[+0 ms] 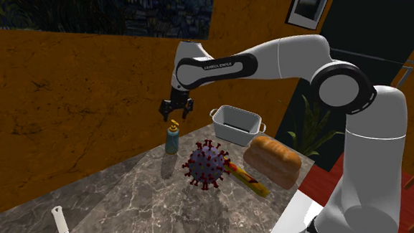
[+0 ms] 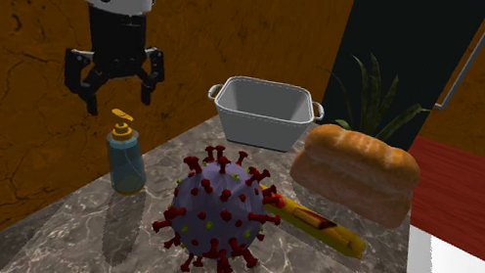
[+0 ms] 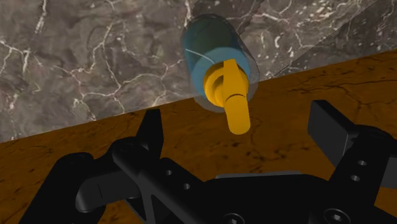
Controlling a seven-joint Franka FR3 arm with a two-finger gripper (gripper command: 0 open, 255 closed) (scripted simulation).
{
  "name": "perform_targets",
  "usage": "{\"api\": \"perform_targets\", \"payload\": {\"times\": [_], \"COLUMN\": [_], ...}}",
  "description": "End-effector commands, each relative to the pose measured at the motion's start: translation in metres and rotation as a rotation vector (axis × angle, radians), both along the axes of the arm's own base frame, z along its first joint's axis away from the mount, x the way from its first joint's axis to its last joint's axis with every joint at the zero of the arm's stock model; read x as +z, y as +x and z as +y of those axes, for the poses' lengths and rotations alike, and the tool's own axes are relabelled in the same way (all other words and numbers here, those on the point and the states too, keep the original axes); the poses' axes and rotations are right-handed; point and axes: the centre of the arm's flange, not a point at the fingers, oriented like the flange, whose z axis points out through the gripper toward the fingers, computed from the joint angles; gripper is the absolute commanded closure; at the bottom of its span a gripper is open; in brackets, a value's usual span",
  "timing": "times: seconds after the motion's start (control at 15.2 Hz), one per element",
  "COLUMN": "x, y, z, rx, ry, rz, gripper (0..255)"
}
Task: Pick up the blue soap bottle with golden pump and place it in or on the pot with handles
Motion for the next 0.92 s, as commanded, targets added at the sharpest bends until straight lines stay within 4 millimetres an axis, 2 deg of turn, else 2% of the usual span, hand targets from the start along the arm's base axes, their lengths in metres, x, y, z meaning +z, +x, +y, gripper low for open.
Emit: {"api": "perform_targets", "payload": {"times": [0.0,0.2,0.73,0.79,0.86], "x": [-0.011,-0.024,-0.024,-0.024,-0.024], "y": [0.001,0.002,0.003,0.003,0.003], "z": [0.002,0.002,0.002,0.002,0.002], "rx": [0.000,0.000,0.000,0.000,0.000], "ry": [0.000,0.000,0.000,0.000,0.000], "rz": [0.000,0.000,0.000,0.000,0.000], "gripper": [0,0,0,255,255]}}
